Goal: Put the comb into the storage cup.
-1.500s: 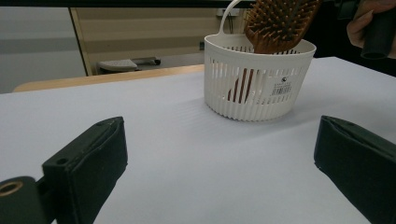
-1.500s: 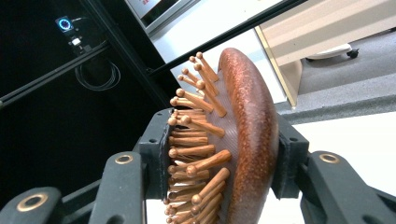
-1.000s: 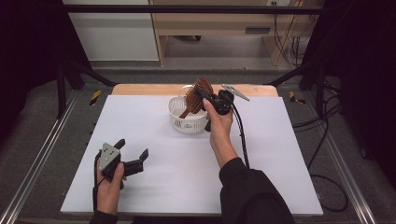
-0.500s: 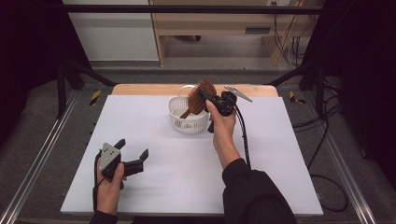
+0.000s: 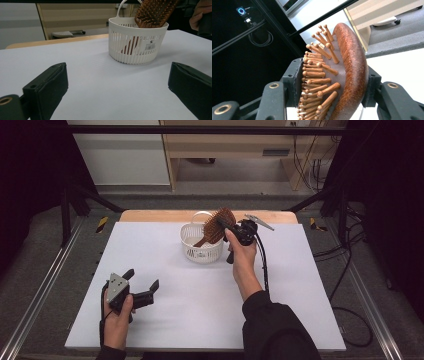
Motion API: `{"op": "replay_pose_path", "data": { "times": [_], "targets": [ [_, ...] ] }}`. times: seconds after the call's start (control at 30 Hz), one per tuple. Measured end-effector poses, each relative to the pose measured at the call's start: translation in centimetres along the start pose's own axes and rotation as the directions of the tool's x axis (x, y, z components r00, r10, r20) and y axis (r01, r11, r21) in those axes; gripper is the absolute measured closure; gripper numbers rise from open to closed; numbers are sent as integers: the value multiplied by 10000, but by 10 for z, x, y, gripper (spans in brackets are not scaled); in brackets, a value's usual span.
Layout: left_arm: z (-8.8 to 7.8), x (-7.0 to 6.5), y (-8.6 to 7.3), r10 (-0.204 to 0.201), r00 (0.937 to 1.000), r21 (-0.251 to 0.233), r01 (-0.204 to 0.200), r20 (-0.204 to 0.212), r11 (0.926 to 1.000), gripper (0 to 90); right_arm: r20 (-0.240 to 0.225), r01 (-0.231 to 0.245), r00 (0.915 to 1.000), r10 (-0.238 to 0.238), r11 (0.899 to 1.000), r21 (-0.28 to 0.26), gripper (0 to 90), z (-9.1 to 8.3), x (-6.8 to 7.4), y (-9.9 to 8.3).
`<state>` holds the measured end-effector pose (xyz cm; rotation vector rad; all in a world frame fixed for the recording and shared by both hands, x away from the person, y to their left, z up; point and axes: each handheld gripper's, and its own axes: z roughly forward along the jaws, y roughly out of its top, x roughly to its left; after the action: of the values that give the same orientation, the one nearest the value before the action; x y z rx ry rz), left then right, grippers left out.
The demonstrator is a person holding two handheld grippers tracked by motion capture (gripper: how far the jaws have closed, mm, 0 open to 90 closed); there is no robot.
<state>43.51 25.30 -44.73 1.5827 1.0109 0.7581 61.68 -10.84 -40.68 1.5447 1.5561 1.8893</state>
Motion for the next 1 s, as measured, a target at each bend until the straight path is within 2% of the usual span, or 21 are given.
{"op": "replay_pose_path", "data": {
  "times": [1.0],
  "targets": [
    [0, 0, 0, 4, 10000, 27, -4, 14, 10000, 27, -7, -54, 10000, 54, 9999, 157, 445, -2, -8, 0]
  ]
}}
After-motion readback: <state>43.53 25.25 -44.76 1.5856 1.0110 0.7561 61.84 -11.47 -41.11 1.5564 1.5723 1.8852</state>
